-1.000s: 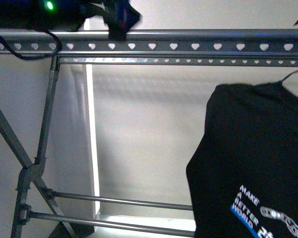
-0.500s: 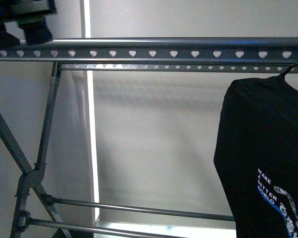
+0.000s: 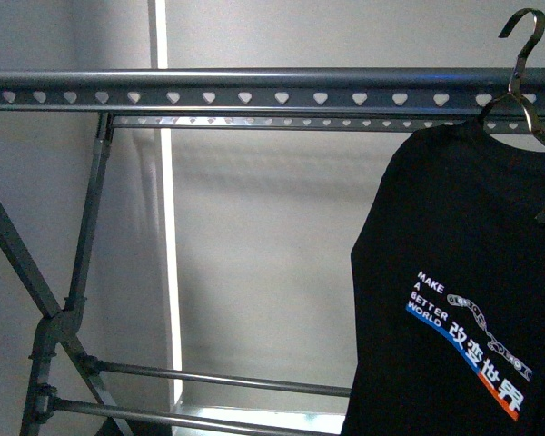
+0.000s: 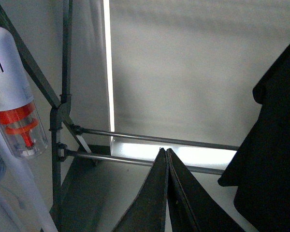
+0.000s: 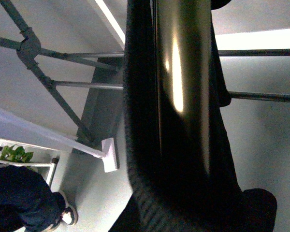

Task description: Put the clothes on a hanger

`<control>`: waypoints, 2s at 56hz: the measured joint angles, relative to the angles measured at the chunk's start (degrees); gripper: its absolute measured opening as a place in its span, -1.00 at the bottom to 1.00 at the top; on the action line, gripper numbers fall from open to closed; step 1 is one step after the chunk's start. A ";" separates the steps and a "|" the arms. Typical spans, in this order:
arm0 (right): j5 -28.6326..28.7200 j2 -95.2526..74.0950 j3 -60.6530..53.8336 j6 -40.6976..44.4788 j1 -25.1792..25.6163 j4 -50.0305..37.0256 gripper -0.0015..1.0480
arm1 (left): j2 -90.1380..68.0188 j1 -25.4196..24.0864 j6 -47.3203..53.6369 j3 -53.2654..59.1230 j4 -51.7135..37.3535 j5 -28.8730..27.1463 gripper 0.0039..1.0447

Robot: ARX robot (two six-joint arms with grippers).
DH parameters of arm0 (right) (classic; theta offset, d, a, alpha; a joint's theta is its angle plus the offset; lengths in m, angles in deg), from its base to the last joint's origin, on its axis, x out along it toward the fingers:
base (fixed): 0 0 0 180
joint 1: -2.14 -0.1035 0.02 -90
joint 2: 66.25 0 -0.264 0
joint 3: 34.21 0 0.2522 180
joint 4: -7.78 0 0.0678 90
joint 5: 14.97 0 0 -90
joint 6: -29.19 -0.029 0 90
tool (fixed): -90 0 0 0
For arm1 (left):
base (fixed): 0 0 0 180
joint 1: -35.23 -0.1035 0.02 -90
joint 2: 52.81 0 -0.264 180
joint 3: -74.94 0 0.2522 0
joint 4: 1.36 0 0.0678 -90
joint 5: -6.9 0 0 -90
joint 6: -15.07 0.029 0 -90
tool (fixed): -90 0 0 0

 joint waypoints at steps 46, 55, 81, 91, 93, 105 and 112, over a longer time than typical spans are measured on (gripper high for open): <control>-10.86 31.32 -34.73 -2.95 2.36 -38.40 0.47 | 34.40 0.00 0.22 25.20 8.31 0.17 -0.94; -8.83 45.79 -52.39 0.68 7.82 -53.07 0.84 | 40.17 -0.02 0.24 25.20 13.92 0.17 -0.94; -26.77 92.85 -81.70 3.17 -10.08 -27.08 -0.08 | 49.27 -0.02 0.24 25.22 22.84 0.20 -0.94; -27.15 95.67 -84.08 3.23 -10.38 -28.39 -0.66 | 54.47 -0.02 0.26 25.20 29.38 0.17 -0.94; -27.06 96.04 -84.70 3.23 -10.38 -28.57 -0.79 | 57.68 -0.02 0.24 25.20 33.03 0.09 -0.94; -27.12 97.81 -87.49 3.43 -10.43 -29.18 -0.95 | 60.41 -0.02 0.24 25.20 34.38 0.15 -0.94; -27.12 98.82 -88.78 3.41 -10.43 -29.51 -0.95 | 60.43 -0.02 0.24 25.20 34.38 0.15 -0.94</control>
